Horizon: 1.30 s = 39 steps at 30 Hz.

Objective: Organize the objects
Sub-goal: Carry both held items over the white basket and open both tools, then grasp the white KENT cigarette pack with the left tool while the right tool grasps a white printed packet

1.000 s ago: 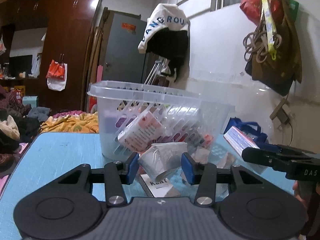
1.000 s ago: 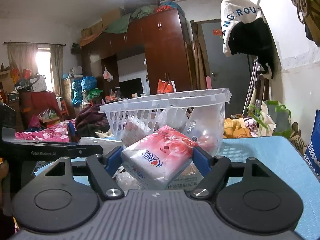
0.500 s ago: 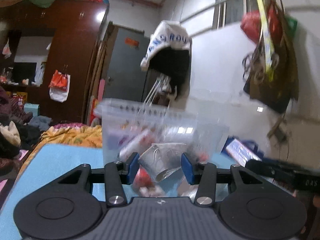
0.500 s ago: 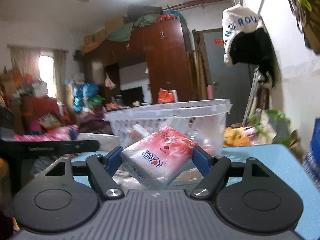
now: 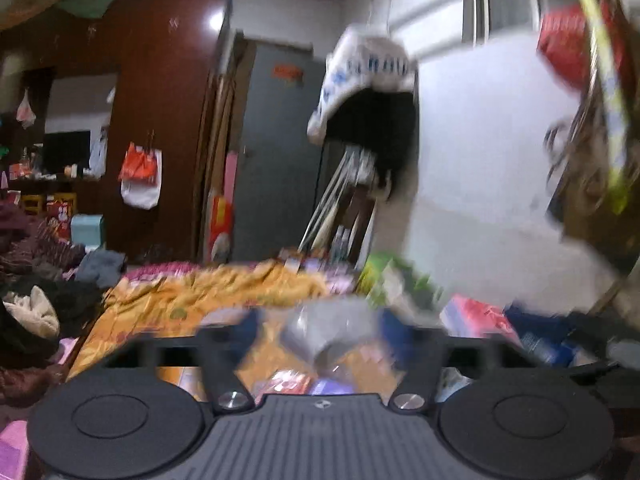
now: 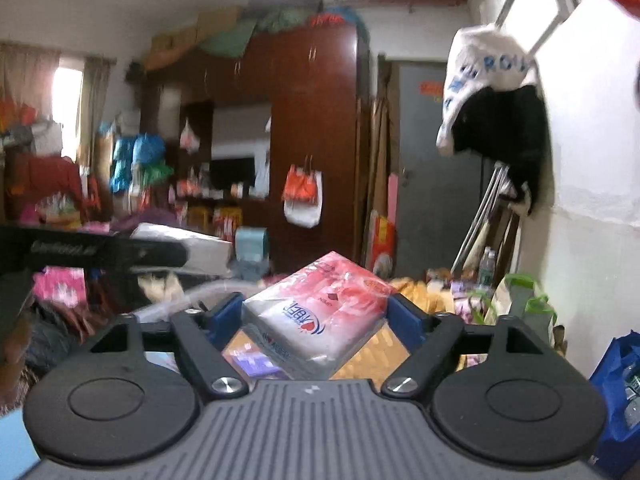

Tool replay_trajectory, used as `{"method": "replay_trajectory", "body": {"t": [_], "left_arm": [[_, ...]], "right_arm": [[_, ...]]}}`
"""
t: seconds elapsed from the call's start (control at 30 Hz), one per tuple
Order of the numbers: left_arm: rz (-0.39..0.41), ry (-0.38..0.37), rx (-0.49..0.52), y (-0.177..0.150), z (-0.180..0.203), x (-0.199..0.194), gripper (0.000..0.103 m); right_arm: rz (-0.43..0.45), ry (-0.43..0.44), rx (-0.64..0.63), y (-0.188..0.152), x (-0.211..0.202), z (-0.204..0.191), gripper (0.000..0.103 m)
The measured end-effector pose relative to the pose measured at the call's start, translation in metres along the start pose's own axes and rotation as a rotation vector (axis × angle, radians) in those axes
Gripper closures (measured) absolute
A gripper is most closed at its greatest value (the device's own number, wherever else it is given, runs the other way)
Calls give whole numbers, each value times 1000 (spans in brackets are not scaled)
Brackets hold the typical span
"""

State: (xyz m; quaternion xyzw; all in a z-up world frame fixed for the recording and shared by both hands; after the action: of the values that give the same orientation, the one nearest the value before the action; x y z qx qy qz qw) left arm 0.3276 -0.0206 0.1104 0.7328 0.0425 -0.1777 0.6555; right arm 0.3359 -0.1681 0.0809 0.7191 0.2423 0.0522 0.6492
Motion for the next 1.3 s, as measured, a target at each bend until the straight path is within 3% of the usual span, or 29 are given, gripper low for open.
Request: {"method": "replay_trajectory", "body": {"t": [0.07, 0.13, 0.17, 0.3, 0.43, 0.57, 0.77, 0.93, 1.0, 1.17, 1.3], "left_arm": [[-32, 42, 5, -11, -4, 7, 20], [-12, -6, 7, -20, 0, -6, 20], [1, -27, 4, -24, 2, -18, 20], [57, -50, 20, -54, 11, -73, 11], [42, -53, 40, -98, 17, -91, 11], [-12, -99, 21, -130, 21, -83, 11], [-91, -90, -18, -158, 12, -65, 11], [-122, -101, -60, -166, 7, -62, 11], [-135, -104, -46, -170, 10, -60, 11], [-184, -103, 16, -173, 25, -55, 11], [-221, -121, 18, -175, 36, -48, 11]], "right_arm": [[-26, -28, -2, -9, 6, 2, 11], [-25, -25, -15, -18, -6, -1, 8], [-11, -10, -12, -21, -16, -3, 0], [64, 52, 21, -41, -74, -6, 0], [12, 1, 32, -79, -85, 3, 0], [-144, -7, 73, -115, -66, 14, 0], [-260, 4, 150, -130, -40, 19, 0], [-344, 9, 141, -149, -24, 18, 2], [-394, 22, 148, -159, -22, 16, 20], [-372, 41, 187, -157, -31, 22, 21], [-304, 8, 194, -148, -41, 30, 22]]}}
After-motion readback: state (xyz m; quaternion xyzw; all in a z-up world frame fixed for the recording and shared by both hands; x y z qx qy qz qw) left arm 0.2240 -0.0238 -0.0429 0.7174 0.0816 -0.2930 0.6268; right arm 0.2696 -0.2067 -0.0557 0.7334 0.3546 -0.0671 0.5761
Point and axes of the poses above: each gripper's, at about its wrist camera, not at the fingertips, and x roughly the way its jaws point, z to its right, y to its top, the point moved 8 cm from there along x, roughly the way its jaws point, and after that the axes turned 12 degrees about x, right-handed, at the moved point
